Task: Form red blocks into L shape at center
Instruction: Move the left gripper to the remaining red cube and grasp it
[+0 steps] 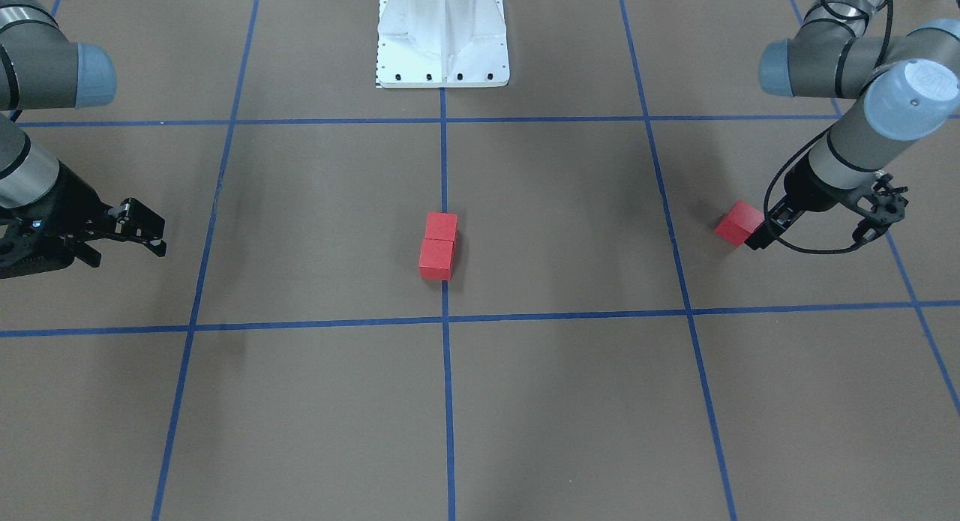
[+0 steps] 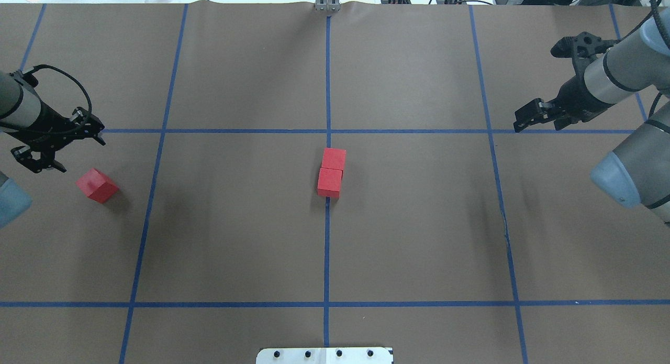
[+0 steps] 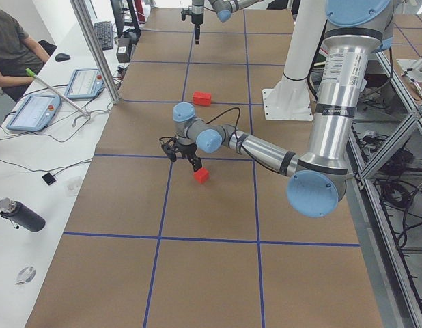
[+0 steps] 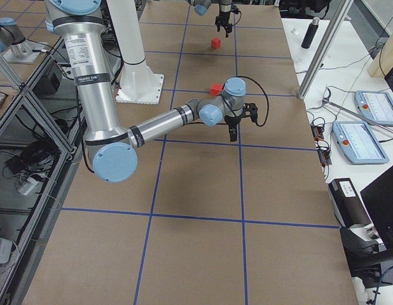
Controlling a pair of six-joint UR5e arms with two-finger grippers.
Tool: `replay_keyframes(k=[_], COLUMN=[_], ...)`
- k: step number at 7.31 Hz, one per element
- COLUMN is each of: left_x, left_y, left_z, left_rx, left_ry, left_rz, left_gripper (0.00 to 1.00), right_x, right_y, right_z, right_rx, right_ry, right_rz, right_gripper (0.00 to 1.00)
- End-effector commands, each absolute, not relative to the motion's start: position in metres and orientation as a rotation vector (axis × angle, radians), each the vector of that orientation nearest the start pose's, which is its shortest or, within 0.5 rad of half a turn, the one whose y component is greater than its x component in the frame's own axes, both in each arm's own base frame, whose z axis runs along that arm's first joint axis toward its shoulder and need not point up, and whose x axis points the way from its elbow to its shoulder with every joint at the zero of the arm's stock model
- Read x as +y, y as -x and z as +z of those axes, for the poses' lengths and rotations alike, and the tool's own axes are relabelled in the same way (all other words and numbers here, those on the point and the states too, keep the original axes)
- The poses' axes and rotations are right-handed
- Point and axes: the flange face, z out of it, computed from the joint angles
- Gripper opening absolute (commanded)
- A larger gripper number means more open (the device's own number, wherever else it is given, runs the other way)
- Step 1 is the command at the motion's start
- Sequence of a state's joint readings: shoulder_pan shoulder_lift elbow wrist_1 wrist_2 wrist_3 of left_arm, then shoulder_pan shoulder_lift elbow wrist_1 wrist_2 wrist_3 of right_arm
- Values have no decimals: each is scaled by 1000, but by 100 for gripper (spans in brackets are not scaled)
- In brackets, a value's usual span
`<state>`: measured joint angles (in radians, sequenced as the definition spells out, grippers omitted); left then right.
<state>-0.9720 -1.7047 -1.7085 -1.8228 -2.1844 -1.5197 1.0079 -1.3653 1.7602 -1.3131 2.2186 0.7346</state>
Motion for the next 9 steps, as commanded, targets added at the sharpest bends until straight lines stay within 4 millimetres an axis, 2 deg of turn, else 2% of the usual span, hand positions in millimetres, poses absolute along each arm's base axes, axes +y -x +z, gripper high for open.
replay_keyframes(k=[1,3,5,8,9], left_x=[-507,-492,-490,-472,-469], left_y=[-256,-283,-284,-271,-278], left_z=[509,511,509,534,536], left_rx=[742,721,722,721,716], left_ry=[303,342,339,337,345], left_rz=[-747,-751,-744,-742,-739], left_gripper=[99,99,99,97,94], right_x=[-526,-527,-526,-526,-526], right_y=[246,247,249,250,250], right_z=[428,429,431,432,431], right_rx=[-868,-860,-854,-848,-848], right_ry=[-136,-143,-142,-145,-146], right_rz=[-47,-46,-46,-45,-46], right_gripper=[99,99,99,99,99])
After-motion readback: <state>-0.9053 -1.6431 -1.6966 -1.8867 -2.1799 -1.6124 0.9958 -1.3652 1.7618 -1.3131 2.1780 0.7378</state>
